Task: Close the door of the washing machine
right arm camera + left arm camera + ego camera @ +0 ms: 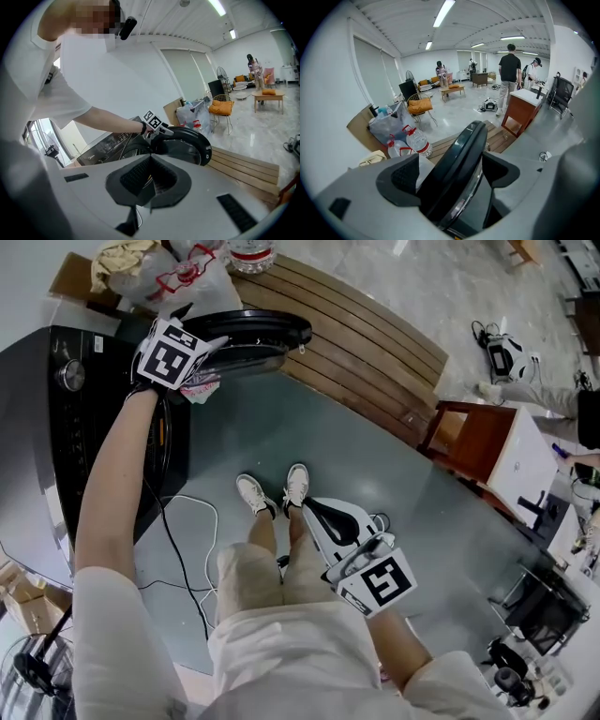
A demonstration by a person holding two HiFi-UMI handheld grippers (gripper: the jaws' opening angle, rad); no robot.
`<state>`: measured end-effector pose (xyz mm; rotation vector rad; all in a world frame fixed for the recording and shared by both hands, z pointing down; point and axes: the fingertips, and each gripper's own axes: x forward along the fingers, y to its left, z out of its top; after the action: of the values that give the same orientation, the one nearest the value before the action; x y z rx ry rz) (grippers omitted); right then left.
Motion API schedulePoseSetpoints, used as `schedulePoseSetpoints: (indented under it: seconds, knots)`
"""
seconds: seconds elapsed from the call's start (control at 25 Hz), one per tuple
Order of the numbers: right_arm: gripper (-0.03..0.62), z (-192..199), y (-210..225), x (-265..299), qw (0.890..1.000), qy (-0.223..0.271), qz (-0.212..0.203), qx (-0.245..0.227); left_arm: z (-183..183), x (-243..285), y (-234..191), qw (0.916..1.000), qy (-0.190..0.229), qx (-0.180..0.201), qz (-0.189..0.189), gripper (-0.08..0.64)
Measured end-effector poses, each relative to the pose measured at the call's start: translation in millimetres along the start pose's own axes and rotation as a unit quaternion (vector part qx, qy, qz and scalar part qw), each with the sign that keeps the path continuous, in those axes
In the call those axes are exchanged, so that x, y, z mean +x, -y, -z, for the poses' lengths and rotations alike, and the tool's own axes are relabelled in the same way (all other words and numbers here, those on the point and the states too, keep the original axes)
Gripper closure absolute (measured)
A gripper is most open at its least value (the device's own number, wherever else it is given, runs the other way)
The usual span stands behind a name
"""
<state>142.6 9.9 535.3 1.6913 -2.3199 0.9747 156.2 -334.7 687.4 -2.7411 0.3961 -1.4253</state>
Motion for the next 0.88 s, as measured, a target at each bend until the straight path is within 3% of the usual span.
schedulePoseSetpoints:
  seconds: [0.2,0.4,0.48,0.6,0.76,0.88]
  knots:
    - [0.594,1,-8,1,1.000,-0.003,-0.013,-0.007,9,-7,12,0.9990,0.016,-0.029,-0.030,0.138]
    - [0.594,-1,-12,-2,0.999,-0.008,-0.026,-0.016,13,-16,22,0.9980,0.012,-0.017,-0.059,0.137]
    - [0.594,-1,-13,-1,0.999,-0.010,-0.030,-0.020,17,-21,23,0.9965,0.014,-0.029,-0.077,0.138]
    - [0.594,-2,-17,2,0.999,-0.011,-0.038,-0.024,21,-35,25,0.9910,0.033,-0.079,-0.103,0.138]
    - [0.594,-5,-19,3,0.998,-0.011,-0.048,-0.028,21,-53,41,0.9784,0.066,-0.166,-0.105,0.137]
    - [0.594,-5,-19,2,0.998,-0.013,-0.053,-0.031,25,-62,54,0.9566,0.086,-0.264,-0.088,0.137]
